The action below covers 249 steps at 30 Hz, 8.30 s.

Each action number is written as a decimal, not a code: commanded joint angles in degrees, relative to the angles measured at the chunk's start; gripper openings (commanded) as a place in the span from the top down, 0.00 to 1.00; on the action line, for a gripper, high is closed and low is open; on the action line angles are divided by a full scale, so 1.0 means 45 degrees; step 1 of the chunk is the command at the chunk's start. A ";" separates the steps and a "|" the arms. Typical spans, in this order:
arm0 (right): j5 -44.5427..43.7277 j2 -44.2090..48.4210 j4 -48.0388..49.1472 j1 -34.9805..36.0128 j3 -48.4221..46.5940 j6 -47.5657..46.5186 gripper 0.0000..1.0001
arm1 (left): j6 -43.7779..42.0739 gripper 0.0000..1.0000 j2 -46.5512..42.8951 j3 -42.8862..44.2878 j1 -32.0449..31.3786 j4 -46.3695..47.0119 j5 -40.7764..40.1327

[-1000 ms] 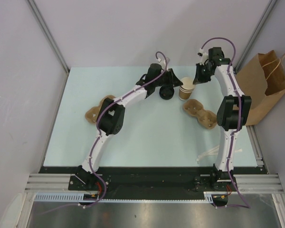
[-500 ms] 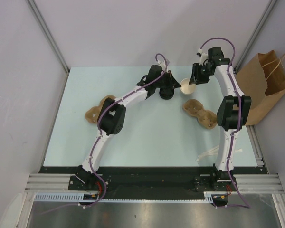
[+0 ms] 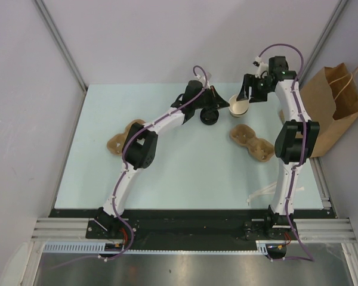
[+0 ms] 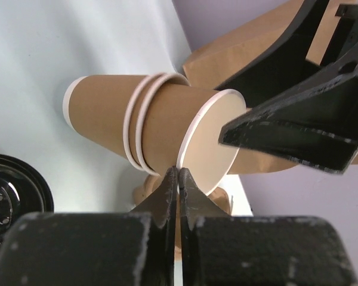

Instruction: Pack the takeout coffee

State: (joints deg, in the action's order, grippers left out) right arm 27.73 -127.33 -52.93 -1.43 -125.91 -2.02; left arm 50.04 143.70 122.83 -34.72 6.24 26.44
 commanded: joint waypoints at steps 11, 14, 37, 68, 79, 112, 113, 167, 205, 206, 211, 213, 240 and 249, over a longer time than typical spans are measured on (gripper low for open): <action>0.0499 0.0288 0.0355 -0.0580 -0.1513 0.0391 0.09 | 0.0735 1.00 -0.0839 0.1182 0.0196 0.1094 0.0297; 0.0576 0.0287 0.0414 -0.0639 -0.1591 0.0391 0.08 | 0.0774 1.00 -0.0936 0.1280 0.0235 0.1191 0.0278; 0.4737 0.4349 0.2894 -0.1791 0.0282 0.0705 0.00 | -0.2836 1.00 -0.7378 -0.2969 0.1250 -0.3279 0.1644; -0.1395 0.2830 0.1020 0.3892 0.2845 -0.2850 0.05 | -1.0828 1.00 -1.1563 -1.3447 0.4883 -0.8262 0.5277; -0.1453 0.1714 0.0766 0.4107 0.1867 -0.3008 0.06 | -1.0417 0.78 -1.0527 -1.3037 0.5274 -0.8339 0.5005; -0.5187 -0.1275 0.1761 0.4539 -0.0731 -0.2970 0.48 | -1.0847 0.19 -1.4570 -1.1494 0.5430 -0.8751 0.4535; -0.5088 -0.1372 0.1761 0.4421 -0.0809 -0.2872 0.49 | -1.0828 0.19 -1.4550 -1.1494 0.5450 -0.8731 0.4535; -0.3685 -0.1862 0.1839 0.3795 -0.1786 -0.2227 1.00 | -1.0574 0.18 -1.3905 -1.0986 0.5508 -0.8437 0.3657; 0.9499 0.4855 3.2093 0.3460 1.0147 2.7132 1.00 | -1.4813 0.12 -1.7655 -1.1454 -0.0663 0.0273 0.0493; 1.0083 0.5012 3.2093 0.3675 1.0186 2.6974 1.00 | -1.4734 0.14 -1.7675 -1.1532 -0.0644 0.0254 0.0415; 1.1299 0.5697 3.2054 0.5237 1.0206 2.5978 1.00 | -1.2823 0.30 -1.8007 -1.1962 -0.0527 0.0624 0.0687; 1.1106 0.5659 3.2054 0.5396 1.0187 2.6035 1.00 | -1.2179 0.35 -1.8337 -1.2235 -0.0527 0.0683 0.0785; 0.8428 0.4779 3.2015 0.5455 1.0206 2.4883 1.00 | -1.1218 0.53 -1.8301 -1.2725 -0.1054 0.2070 -0.0386; 0.8390 0.4838 3.2015 0.5494 1.0187 2.4532 1.00 | -1.1198 0.55 -1.8086 -1.2178 -0.1151 0.1953 -0.0601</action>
State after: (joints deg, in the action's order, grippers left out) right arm 66.32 -106.72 74.85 23.03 -79.61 110.63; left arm -1.41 62.04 64.69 -39.27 12.97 24.34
